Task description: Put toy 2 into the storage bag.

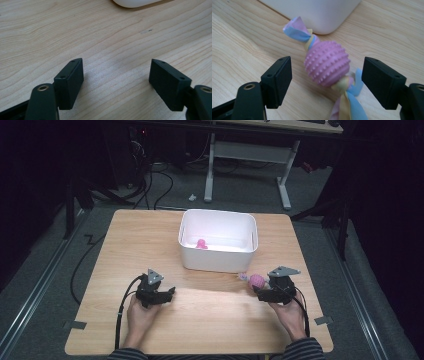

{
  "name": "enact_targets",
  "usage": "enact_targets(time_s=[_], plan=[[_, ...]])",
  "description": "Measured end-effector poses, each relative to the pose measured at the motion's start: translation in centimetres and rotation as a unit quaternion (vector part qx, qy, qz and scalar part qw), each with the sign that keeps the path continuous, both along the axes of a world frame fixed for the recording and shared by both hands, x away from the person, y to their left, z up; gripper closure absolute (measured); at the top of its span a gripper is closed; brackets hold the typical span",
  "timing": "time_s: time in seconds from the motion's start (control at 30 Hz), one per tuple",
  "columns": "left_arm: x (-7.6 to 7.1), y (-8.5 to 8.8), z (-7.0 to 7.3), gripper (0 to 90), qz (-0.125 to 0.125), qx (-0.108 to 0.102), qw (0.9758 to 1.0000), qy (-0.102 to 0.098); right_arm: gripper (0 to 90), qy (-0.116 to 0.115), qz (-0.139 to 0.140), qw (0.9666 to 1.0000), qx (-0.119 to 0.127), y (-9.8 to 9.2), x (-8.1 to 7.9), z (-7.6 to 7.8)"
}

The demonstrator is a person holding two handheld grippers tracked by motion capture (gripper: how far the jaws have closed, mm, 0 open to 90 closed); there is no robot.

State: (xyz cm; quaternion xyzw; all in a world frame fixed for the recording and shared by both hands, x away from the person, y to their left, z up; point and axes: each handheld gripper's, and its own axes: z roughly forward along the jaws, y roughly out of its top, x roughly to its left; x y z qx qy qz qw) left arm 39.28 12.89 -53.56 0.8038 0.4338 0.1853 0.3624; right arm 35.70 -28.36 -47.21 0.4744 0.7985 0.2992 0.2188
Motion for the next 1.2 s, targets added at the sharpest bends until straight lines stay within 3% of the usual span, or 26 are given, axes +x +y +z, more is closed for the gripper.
enact_targets(time_s=[0.5, 0.8, 1.2], plan=[[0.0, 0.0, 0.0, 28.0, 0.000, -0.001, 1.0000, 0.000, 25.3, 0.031, 0.006, 0.9990, -0.032, 1.3, 2.6, -1.5], [0.0, 0.0, 0.0, 28.0, 0.000, 0.000, 1.0000, 0.000, 34.0, 0.028, 0.010, 0.9986, -0.043, 1.2, 2.5, -1.8], [0.0, 0.0, 0.0, 28.0, 0.000, 0.000, 1.0000, 0.000, 36.1, 0.012, 0.016, 0.9989, -0.042, 0.8, 1.7, -1.5]])
